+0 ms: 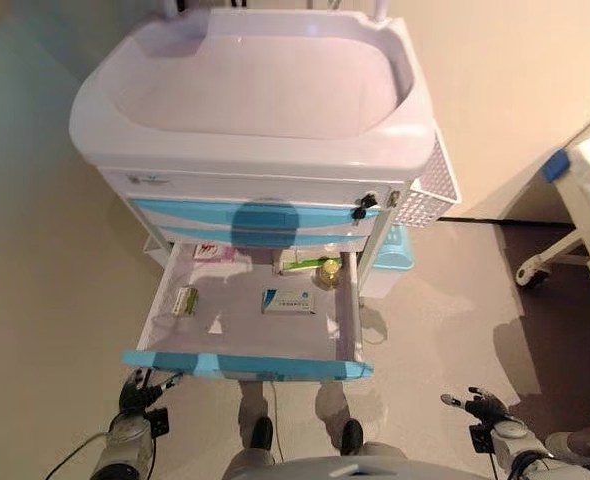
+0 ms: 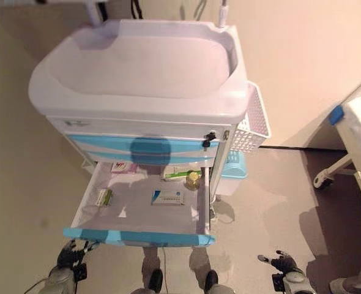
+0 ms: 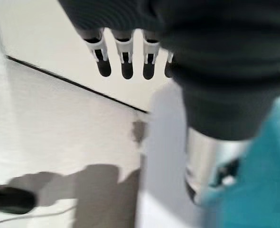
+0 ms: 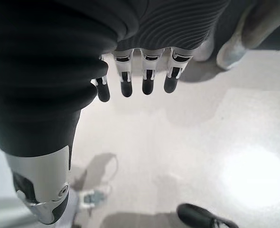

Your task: Open the drawer and pick up the medicine

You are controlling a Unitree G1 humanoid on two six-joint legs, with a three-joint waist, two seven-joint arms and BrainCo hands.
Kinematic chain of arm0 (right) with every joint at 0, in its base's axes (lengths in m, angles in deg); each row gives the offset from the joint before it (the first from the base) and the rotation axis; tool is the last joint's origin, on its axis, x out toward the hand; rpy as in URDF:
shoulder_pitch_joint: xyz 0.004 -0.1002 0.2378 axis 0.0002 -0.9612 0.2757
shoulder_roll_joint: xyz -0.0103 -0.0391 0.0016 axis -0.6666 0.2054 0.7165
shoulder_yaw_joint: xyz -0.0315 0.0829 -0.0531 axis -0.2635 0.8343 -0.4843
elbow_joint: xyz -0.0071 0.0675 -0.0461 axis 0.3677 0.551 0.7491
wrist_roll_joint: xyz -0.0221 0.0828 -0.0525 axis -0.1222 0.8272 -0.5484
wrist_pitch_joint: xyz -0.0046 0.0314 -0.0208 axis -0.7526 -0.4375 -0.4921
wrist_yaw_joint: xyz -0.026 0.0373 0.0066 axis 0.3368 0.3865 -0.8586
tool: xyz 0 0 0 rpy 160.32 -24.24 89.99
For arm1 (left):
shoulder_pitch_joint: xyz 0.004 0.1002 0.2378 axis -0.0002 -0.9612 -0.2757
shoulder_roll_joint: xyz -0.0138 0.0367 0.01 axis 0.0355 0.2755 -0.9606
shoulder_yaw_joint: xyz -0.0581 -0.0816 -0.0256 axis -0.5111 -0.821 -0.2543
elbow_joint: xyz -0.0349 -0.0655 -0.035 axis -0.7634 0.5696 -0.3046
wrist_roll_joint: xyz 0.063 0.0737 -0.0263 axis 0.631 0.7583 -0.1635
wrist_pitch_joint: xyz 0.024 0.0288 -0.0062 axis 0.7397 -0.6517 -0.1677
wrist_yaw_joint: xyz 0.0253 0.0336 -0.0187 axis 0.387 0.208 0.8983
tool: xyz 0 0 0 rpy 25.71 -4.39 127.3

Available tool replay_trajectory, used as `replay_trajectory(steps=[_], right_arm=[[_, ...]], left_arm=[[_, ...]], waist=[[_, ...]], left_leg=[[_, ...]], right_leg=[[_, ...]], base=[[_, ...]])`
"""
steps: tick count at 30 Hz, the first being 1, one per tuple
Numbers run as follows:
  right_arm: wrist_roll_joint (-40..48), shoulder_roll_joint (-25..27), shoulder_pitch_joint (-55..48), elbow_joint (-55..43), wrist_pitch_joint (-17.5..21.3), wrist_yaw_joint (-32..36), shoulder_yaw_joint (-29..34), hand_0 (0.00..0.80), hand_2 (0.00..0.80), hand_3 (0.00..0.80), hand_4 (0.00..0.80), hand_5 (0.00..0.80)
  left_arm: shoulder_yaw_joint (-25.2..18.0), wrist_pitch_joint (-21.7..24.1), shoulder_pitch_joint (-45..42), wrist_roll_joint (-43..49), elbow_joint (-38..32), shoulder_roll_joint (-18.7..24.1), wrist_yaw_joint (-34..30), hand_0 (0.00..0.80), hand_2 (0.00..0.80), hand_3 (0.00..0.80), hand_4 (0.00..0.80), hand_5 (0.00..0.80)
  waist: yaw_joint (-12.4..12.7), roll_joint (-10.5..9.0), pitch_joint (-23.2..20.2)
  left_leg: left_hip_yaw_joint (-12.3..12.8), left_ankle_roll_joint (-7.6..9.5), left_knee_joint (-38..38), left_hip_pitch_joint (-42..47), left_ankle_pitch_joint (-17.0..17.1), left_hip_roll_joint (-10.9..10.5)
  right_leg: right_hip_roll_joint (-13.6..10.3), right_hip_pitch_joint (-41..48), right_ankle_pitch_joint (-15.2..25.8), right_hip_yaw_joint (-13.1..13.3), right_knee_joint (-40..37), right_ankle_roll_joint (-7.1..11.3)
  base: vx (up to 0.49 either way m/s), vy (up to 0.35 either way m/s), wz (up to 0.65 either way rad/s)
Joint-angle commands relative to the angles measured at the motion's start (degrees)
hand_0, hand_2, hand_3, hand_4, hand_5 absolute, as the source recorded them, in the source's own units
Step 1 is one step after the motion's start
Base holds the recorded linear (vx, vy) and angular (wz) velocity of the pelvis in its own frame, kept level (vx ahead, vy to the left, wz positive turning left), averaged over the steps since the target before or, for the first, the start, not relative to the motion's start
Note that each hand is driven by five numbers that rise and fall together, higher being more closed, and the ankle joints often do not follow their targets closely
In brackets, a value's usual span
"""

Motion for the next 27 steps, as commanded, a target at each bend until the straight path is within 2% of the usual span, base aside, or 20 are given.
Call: replay_trajectory(steps=[1, 6, 8, 9, 14, 23, 27], right_arm=[[2.2, 1.8, 2.1, -3.1, 0.9, -0.9, 0.1, 0.000, 0.000, 0.000, 0.000, 0.000], [2.2, 3.0, 1.3, -13.4, 1.8, -0.8, -0.2, 0.000, 0.000, 0.000, 0.000, 0.000], [1.0, 4.8, 0.3, -26.4, 2.7, -0.8, -0.4, 0.000, 0.000, 0.000, 0.000, 0.000], [0.9, 4.8, 0.2, -26.5, 2.6, -0.8, -0.3, 0.000, 0.000, 0.000, 0.000, 0.000], [-0.5, 6.8, -1.5, -44.6, 4.5, 0.1, -0.2, 0.000, 0.000, 0.000, 0.000, 0.000], [-5.1, 9.9, -1.6, -64.7, 6.3, 1.1, 0.1, 0.000, 0.000, 0.000, 0.000, 0.000], [-4.6, 9.7, -1.3, -69.2, 6.7, 1.9, -0.2, 0.000, 0.000, 0.000, 0.000, 0.000]], left_arm=[[-0.1, 0.0, 2.3, 6.1, 2.0, 1.3, -0.6, 0.000, 0.000, 0.000, 0.000, 0.000], [1.1, -1.2, 1.9, 10.2, 7.5, 0.5, -1.7, 0.000, 0.000, 0.000, 0.000, 0.000], [1.0, -1.8, 0.9, 12.6, 8.9, -0.3, -2.4, 0.000, 0.000, 0.000, 0.000, 0.000], [1.0, -1.8, 0.8, 12.6, 8.9, -0.3, -2.4, 0.000, 0.000, 0.000, 0.000, 0.000], [1.1, -2.8, 0.0, 17.4, 11.9, -0.9, -3.7, 0.000, 0.000, 0.000, 0.000, 0.000], [1.0, -3.1, -0.7, 21.5, 11.2, -0.5, -4.5, 0.000, 0.000, 0.000, 0.000, 0.000], [1.0, -3.1, -0.7, 21.6, 10.4, -0.3, -4.3, 0.000, 0.000, 0.000, 0.000, 0.000]], waist=[[-0.6, -2.57, 0.6], [-1.1, -3.10, -0.9], [-1.4, -3.23, -1.3], [-1.3, -3.22, -1.3], [-1.5, -3.59, -1.7], [-0.6, -4.89, -1.7], [-0.3, -5.34, -1.3]], left_leg=[[1.3, 2.93, -2.5, -0.5, 1.8, -4.4], [3.5, 3.25, -2.9, 2.5, 0.5, -4.4], [4.8, 3.40, -3.0, 3.6, 0.0, -4.4], [4.9, 3.40, -3.0, 3.6, 0.0, -4.4], [6.3, 3.63, -3.3, 4.5, -0.4, -4.3], [6.1, 3.79, -3.3, 4.6, -0.8, -4.3], [5.8, 3.79, -3.3, 4.4, -0.7, -4.3]], right_leg=[[-1.1, 1.7, 3.6, 1.3, -2.4, 4.24], [-1.2, 4.1, 4.0, 3.3, -3.8, 4.64], [-1.3, 4.5, 4.4, 4.5, -4.3, 4.89], [-1.3, 4.6, 4.4, 4.6, -4.4, 4.89], [-1.3, 4.9, 4.9, 5.6, -4.8, 5.11], [-1.5, 5.2, 4.9, 5.2, -5.3, 5.30], [-1.5, 5.1, 4.9, 4.8, -5.3, 5.37]], base=[[0.123, 0.065, -0.52], [0.072, 0.040, -0.30], [0.046, 0.060, -0.23], [0.031, 0.043, -0.27], [0.029, 0.033, -0.17], [0.012, 0.003, -0.01], [0.000, 0.000, 0.00]])
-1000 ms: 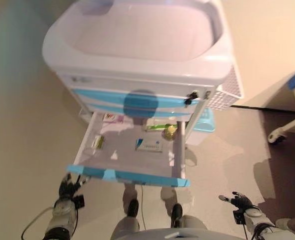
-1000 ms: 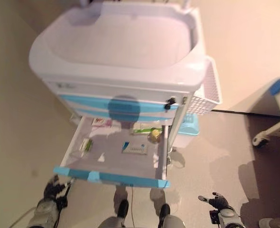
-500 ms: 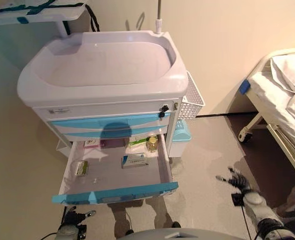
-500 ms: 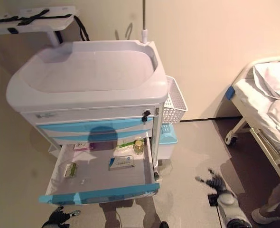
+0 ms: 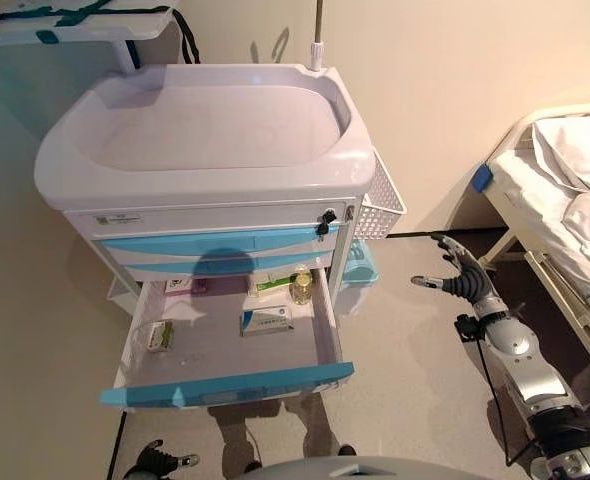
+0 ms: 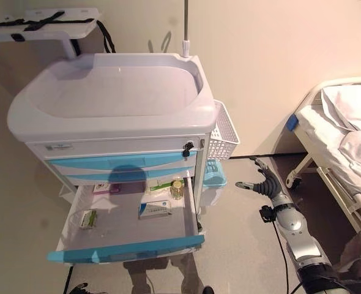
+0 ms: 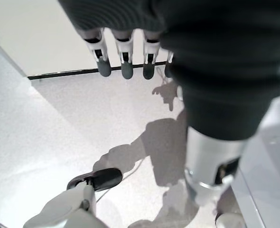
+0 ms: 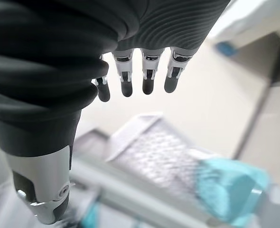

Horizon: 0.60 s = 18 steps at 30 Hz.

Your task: Open the drawer and pick up the medicine

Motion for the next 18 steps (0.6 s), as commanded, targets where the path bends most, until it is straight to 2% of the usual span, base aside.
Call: replay_trajectory(steps=[1, 6, 7, 12, 18], right_arm=[[0.0, 0.8, 2.3, -6.0, 3.9, 0.8, -0.4, 0.000, 0.000, 0.000, 0.000, 0.000], [0.6, 1.0, 3.0, -8.6, 4.0, 2.0, -1.9, 0.000, 0.000, 0.000, 0.000, 0.000], [1.3, 0.9, 4.5, -10.1, 4.1, 3.3, -4.1, 0.000, 0.000, 0.000, 0.000, 0.000], [2.2, 0.6, 7.9, -11.2, 4.3, 4.1, -7.5, 0.000, 0.000, 0.000, 0.000, 0.000], [3.4, 0.8, 11.9, -14.0, 4.6, 5.2, -10.9, 0.000, 0.000, 0.000, 0.000, 0.000]], left_arm=[[-1.3, 0.5, 2.9, 2.0, 1.8, 2.6, 0.5, 0.000, 0.000, 0.000, 0.000, 0.000], [-1.5, 0.3, 2.7, 2.1, 1.5, 2.9, 0.6, 0.000, 0.000, 0.000, 0.000, 0.000], [-1.5, 0.3, 2.2, 2.4, 1.7, 3.1, 0.5, 0.000, 0.000, 0.000, 0.000, 0.000], [-2.0, 0.0, 1.5, 2.5, 2.8, 3.4, 0.2, 0.000, 0.000, 0.000, 0.000, 0.000], [-2.9, -0.1, 1.0, 3.0, 3.5, 4.7, 0.0, 0.000, 0.000, 0.000, 0.000, 0.000]], waist=[[1.0, -3.22, 0.1], [1.5, -3.84, 0.4], [2.2, -4.46, 0.6], [3.3, -5.35, 1.0], [4.9, -7.28, 2.2]], left_leg=[[-1.4, 2.95, 0.1, -2.7, -0.6, -3.9], [-2.0, 3.04, 0.3, -2.9, -0.7, -4.0], [-2.3, 3.11, 0.4, -2.9, -0.8, -4.0], [-2.5, 3.09, 0.5, -3.0, -0.9, -3.9], [-3.0, 2.96, 0.5, -4.4, -0.5, -3.7]], right_leg=[[-2.2, -0.5, -0.3, -2.4, 1.9, 4.69], [-2.2, -0.4, -0.7, -2.9, 2.3, 4.70], [-2.3, -0.1, -0.8, -3.2, 2.4, 4.68], [-2.4, -0.2, -0.7, -3.5, 2.2, 4.73], [-2.2, -1.3, -0.5, -3.9, 2.1, 4.75]], base=[[0.000, 0.000, 0.00], [0.007, -0.003, 0.00], [0.000, 0.000, 0.00], [0.012, -0.004, 0.02], [-0.007, -0.014, 0.08]])
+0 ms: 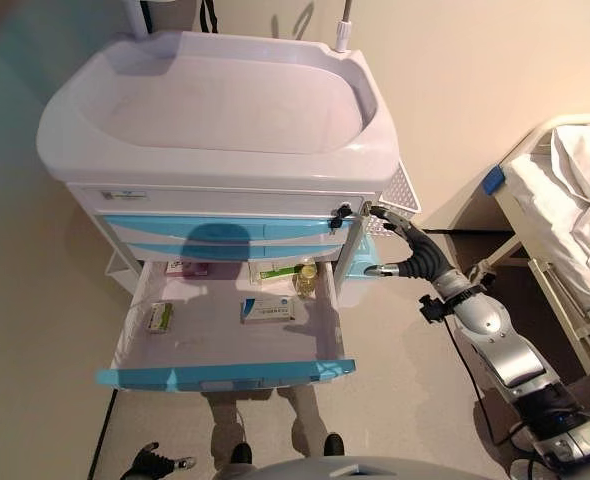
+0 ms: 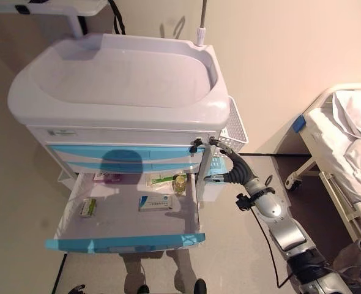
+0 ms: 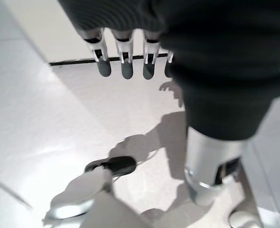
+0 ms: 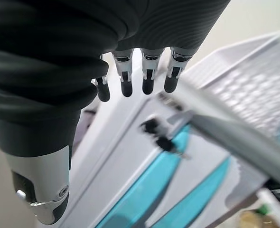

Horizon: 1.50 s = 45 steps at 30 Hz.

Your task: Open the drawer and pick up the medicine

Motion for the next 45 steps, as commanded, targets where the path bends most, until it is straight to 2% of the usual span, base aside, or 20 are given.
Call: replay_trajectory(steps=[1, 12, 16, 19, 27, 36, 45], right_arm=[[2.8, -0.8, 4.3, -3.8, 3.5, 0.7, -0.4, 0.000, 0.000, 0.000, 0.000, 0.000], [3.0, -0.7, 12.6, -4.4, 2.9, 2.1, -7.7, 0.000, 0.000, 0.000, 0.000, 0.000], [2.9, -1.2, 16.5, -3.9, 2.8, 1.5, -10.0, 0.000, 0.000, 0.000, 0.000, 0.000], [2.9, -1.5, 19.9, -3.8, 3.1, 0.5, -11.3, 0.000, 0.000, 0.000, 0.000, 0.000], [2.2, -2.1, 23.6, -2.9, 2.9, -0.2, -14.0, 0.000, 0.000, 0.000, 0.000, 0.000], [1.7, -3.2, 25.0, -0.6, 2.8, -0.5, -16.0, 0.000, 0.000, 0.000, 0.000, 0.000], [-2.7, -4.3, 26.4, 5.5, 2.1, -2.1, -18.1, 0.000, 0.000, 0.000, 0.000, 0.000]], left_arm=[[-1.1, 0.0, 2.6, 2.8, 3.5, 4.2, 0.1, 0.000, 0.000, 0.000, 0.000, 0.000], [-1.0, 0.2, 3.1, 1.5, 1.8, 6.0, 0.7, 0.000, 0.000, 0.000, 0.000, 0.000], [-0.7, 0.0, 4.1, 0.3, 1.4, 6.9, 1.5, 0.000, 0.000, 0.000, 0.000, 0.000], [-0.1, -0.1, 6.0, -0.7, 0.8, 7.9, 2.5, 0.000, 0.000, 0.000, 0.000, 0.000], [0.7, -0.2, 8.1, -2.0, 0.0, 9.3, 3.7, 0.000, 0.000, 0.000, 0.000, 0.000], [1.4, -0.4, 9.5, -2.1, 0.1, 10.9, 4.1, 0.000, 0.000, 0.000, 0.000, 0.000], [3.0, -0.3, 9.4, -1.1, -0.3, 10.8, 4.0, 0.000, 0.000, 0.000, 0.000, 0.000]], waist=[[1.9, -3.37, 0.1], [4.2, -5.21, 3.7], [5.5, -5.87, 7.3], [6.3, -5.90, 11.7], [7.3, -5.71, 15.9], [7.9, -6.31, 17.6], [8.7, -5.70, 18.2]], left_leg=[[-1.7, 3.07, 0.4, -3.1, -0.6, -3.7], [-2.9, 3.14, 1.0, -5.8, -0.1, -3.9], [-3.9, 3.59, 4.7, -8.7, -0.8, -4.4], [-4.9, 3.79, 9.3, -13.5, -1.1, -5.2], [-7.2, 3.95, 14.0, -20.8, -1.0, -6.2], [-8.9, 3.63, 15.5, -23.7, -0.4, -6.5], [-10.0, 3.49, 15.0, -23.4, 0.1, -6.3]], right_leg=[[-2.1, -0.6, -0.3, -2.5, 2.1, 4.68], [-1.9, -2.8, -0.2, -3.1, 2.6, 4.69], [-2.3, -4.7, -1.1, -3.6, 5.5, 4.30], [-2.8, -8.2, -1.7, -4.3, 9.3, 3.81], [-3.5, -14.4, -2.9, -5.7, 14.4, 3.23], [-3.6, -16.7, -3.4, -7.2, 15.9, 2.75], [-3.5, -16.4, -3.6, -8.1, 16.2, 2.62]], base=[[-0.001, -0.025, 0.09], [-0.019, -0.010, 0.02], [-0.102, -0.030, 0.08], [-0.184, -0.025, 0.22], [-0.118, -0.016, 0.17], [-0.069, -0.029, 0.10], [-0.014, -0.012, 0.08]])
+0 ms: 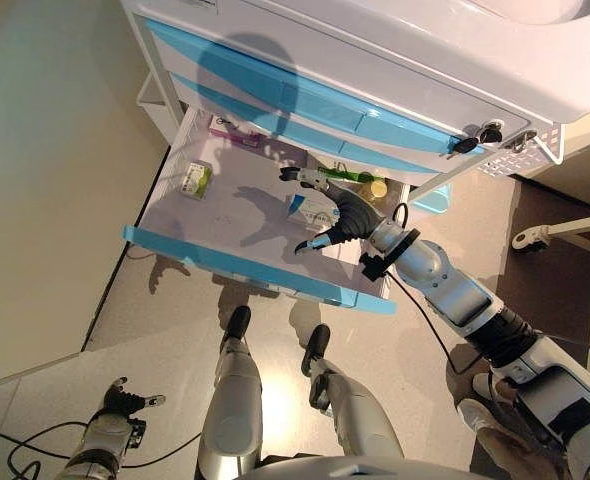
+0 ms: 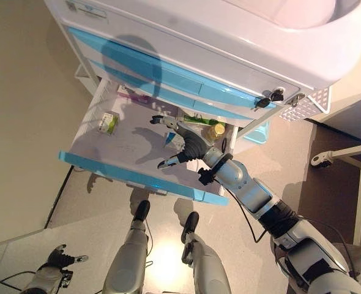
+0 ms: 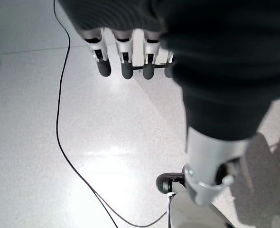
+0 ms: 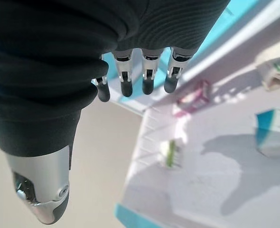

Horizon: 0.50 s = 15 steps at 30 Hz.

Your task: Open the drawer and pick up the medicine

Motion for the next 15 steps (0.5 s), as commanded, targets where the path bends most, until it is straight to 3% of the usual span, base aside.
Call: replay_trajectory(steps=[1, 15], right_arm=[[-3.8, -2.0, 2.9, 0.3, 2.0, -3.1, -0.4, 0.000, 0.000, 0.000, 0.000, 0.000], [-14.9, -8.4, 9.3, 18.6, -1.4, -10.8, -1.6, 0.000, 0.000, 0.000, 0.000, 0.000]], left_arm=[[0.3, -0.3, -1.0, -0.2, 0.6, 1.8, 1.4, 0.000, 0.000, 0.000, 0.000, 0.000], [4.1, -0.3, 0.4, -0.2, 1.2, 0.1, 2.5, 0.000, 0.000, 0.000, 0.000, 0.000]], waist=[[0.8, -1.12, -1.1], [1.6, 0.79, -0.5]], left_leg=[[-0.8, 4.55, 0.4, -1.6, 0.2, -4.1], [-1.8, 4.67, 0.8, -2.3, 0.2, -4.7]], right_leg=[[-1.8, -0.8, -2.0, -0.2, 4.7, 3.59], [-2.2, -1.3, -2.6, -1.0, 5.7, 3.40]], base=[[-0.001, 0.007, 0.06], [0.009, 0.002, 0.02]])
